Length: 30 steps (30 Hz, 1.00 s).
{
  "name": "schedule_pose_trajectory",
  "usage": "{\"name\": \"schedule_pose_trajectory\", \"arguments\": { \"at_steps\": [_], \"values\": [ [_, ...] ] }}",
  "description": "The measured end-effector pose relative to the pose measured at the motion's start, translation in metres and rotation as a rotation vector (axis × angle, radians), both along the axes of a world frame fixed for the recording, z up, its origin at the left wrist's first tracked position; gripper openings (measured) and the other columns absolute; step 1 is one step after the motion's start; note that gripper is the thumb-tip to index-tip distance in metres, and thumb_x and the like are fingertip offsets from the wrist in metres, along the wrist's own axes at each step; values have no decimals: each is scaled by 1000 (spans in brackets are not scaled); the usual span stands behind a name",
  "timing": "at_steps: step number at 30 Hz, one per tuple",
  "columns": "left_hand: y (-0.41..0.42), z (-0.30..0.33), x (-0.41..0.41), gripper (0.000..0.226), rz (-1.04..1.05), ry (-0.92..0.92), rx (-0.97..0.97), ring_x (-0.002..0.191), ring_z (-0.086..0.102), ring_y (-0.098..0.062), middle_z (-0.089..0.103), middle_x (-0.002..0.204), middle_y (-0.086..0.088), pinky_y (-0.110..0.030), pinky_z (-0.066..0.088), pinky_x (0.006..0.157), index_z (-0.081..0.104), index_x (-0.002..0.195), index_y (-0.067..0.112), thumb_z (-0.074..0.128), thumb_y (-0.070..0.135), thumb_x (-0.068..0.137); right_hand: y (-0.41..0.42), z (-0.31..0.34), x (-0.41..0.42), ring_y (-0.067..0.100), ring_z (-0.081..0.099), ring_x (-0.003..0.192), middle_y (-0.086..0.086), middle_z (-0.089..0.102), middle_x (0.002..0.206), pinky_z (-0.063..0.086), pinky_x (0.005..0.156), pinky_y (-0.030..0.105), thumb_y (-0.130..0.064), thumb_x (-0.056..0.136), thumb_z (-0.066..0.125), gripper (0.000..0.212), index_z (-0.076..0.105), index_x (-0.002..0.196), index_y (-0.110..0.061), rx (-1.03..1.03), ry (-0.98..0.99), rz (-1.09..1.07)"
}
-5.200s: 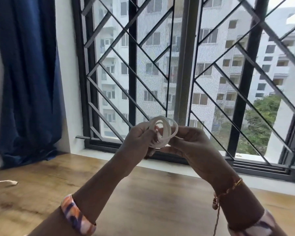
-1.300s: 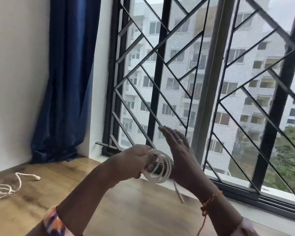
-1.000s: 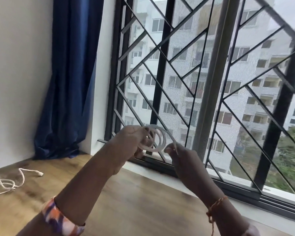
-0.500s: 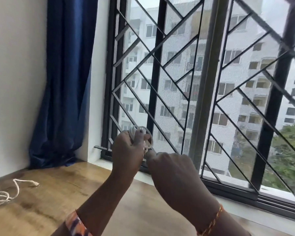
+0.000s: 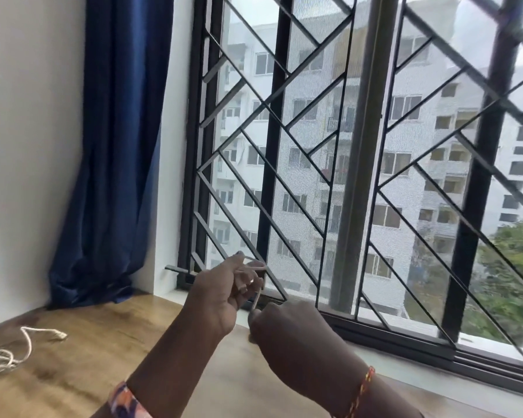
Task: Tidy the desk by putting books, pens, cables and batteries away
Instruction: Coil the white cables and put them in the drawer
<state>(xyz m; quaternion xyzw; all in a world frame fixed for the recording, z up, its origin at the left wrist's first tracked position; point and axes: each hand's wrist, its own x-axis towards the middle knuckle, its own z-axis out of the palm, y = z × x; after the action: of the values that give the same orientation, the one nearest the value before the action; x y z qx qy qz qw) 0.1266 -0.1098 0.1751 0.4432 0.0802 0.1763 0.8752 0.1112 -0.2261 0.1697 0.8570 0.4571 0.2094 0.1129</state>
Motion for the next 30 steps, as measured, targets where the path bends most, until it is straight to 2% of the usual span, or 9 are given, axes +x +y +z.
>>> {"name": "schedule_pose_trajectory", "arguments": {
  "at_steps": [4,7,12,15,17,20,25,28,30],
  "values": [
    [1,-17,-2,22,36,-45,529,47,54,-19,59,59,-17,-30,48,58,66,84,-3,59,18,89,-6,4,2,34,60,94,12,60,105,31,54,31,-19,97,35,22,53,108,-11,132,-45,80],
    [8,-18,-6,27,-160,-79,807,57,53,-19,57,71,-22,-27,45,55,59,79,-2,59,23,89,-14,10,1,27,58,99,7,61,111,35,66,32,-30,95,38,28,58,112,-21,246,5,188],
    [11,-9,-13,34,-401,-156,803,72,46,-22,54,85,-17,-24,38,57,58,101,-10,58,22,90,-23,12,2,0,49,63,-26,55,71,27,48,17,-42,78,47,18,57,91,-34,532,218,290],
    [7,-9,-14,41,-413,-205,805,67,38,-18,47,83,-15,-20,34,56,53,104,-13,57,26,88,-24,6,7,3,41,50,-22,49,54,34,49,24,-44,72,46,21,58,86,-33,667,223,236],
    [5,-9,-15,44,-434,-223,791,64,40,-12,47,79,-13,-17,35,54,53,105,-12,54,28,86,-23,5,8,8,45,51,-14,52,53,42,51,28,-47,68,43,30,63,81,-29,727,209,233],
    [1,-6,-17,24,-461,-241,775,58,45,-6,52,69,-2,-17,36,55,58,97,2,49,23,92,-23,-1,9,10,52,57,-8,57,59,47,52,32,-45,68,50,28,69,74,-26,821,196,225],
    [1,3,-21,29,-345,-277,955,68,46,-13,51,74,-8,-16,37,62,56,91,1,46,27,95,-23,-5,8,0,53,52,-21,58,65,33,48,5,-30,67,68,8,74,73,-28,1158,352,393],
    [4,7,-24,46,-396,-328,1014,67,46,-8,52,73,-4,-12,38,62,53,95,-4,45,42,90,-23,-4,9,-1,52,51,-11,58,66,34,48,4,-18,59,77,17,73,69,-31,1296,424,446],
    [8,7,-27,38,-461,-335,1049,64,46,-4,54,68,6,-11,37,62,56,86,6,42,41,85,-25,-3,12,3,52,59,-11,58,71,37,52,10,-29,51,78,28,66,75,-36,1339,390,379]
  ]
}}
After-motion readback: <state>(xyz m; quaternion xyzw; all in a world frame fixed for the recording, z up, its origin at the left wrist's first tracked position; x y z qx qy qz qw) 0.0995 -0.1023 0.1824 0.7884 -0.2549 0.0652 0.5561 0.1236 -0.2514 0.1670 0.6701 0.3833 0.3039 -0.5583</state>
